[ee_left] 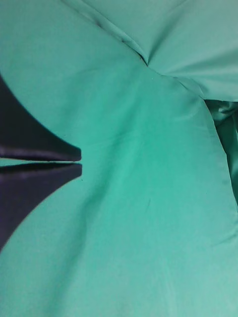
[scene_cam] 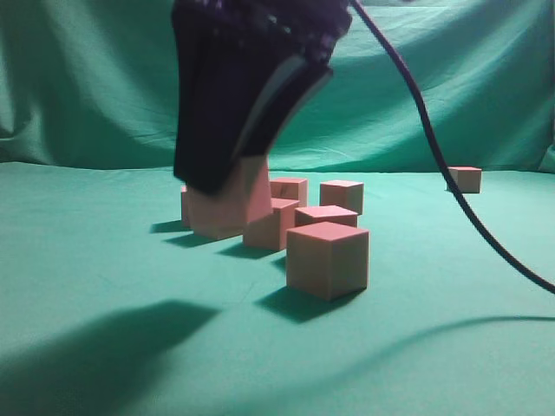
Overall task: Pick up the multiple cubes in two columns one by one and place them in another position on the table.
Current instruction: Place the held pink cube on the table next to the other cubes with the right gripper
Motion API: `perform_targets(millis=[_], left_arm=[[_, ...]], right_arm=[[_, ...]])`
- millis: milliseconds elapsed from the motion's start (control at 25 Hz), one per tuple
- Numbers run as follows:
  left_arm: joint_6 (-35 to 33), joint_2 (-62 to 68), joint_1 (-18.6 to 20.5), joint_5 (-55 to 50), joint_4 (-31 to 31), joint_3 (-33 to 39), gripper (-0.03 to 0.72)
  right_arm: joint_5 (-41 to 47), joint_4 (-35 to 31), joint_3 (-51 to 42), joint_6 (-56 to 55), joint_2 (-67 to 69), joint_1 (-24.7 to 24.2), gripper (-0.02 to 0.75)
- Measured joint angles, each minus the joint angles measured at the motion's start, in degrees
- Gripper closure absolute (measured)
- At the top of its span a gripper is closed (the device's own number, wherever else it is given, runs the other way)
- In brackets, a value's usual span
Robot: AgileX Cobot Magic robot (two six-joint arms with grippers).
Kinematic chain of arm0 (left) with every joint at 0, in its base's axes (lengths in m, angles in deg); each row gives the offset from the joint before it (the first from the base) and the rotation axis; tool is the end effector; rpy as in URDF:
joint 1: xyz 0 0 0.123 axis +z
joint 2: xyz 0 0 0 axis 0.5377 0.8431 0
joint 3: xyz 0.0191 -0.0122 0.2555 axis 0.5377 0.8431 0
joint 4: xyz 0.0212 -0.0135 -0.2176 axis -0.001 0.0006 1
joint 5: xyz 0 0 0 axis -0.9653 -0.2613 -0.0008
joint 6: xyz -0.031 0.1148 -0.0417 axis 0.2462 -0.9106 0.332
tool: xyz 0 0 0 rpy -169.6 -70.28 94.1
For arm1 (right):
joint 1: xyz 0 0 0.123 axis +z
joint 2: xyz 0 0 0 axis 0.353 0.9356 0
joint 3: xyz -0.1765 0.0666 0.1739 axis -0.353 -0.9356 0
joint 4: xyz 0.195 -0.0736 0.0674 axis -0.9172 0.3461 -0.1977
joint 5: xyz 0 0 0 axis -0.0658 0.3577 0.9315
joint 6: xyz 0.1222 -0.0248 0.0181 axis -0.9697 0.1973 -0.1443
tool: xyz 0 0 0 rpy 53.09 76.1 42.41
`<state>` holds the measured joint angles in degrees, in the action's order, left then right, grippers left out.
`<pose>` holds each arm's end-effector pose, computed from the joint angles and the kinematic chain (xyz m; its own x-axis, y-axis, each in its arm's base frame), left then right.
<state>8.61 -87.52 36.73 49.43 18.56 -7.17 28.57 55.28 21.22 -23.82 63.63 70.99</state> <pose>0.0794 0.0244 0.1676 -0.3073 0.2750 -0.9110 -0.1268 0.9370 0.3256 0.1859 0.2587 0.1634 -0.2477 -0.8782 -0.4091 -0.9636 0.2670 0.0102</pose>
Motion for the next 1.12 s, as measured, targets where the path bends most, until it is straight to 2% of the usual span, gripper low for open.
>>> perform_targets(millis=[880,1120], left_arm=[[0.0,0.0,0.0,0.0,0.0,0.0,0.688],[0.0,0.0,0.0,0.0,0.0,0.0,0.688]], right_arm=[[-3.96,-1.93,0.0,5.43,6.16,0.0,0.472],[-0.52,-1.93,3.8,6.04,6.38,0.0,0.175]])
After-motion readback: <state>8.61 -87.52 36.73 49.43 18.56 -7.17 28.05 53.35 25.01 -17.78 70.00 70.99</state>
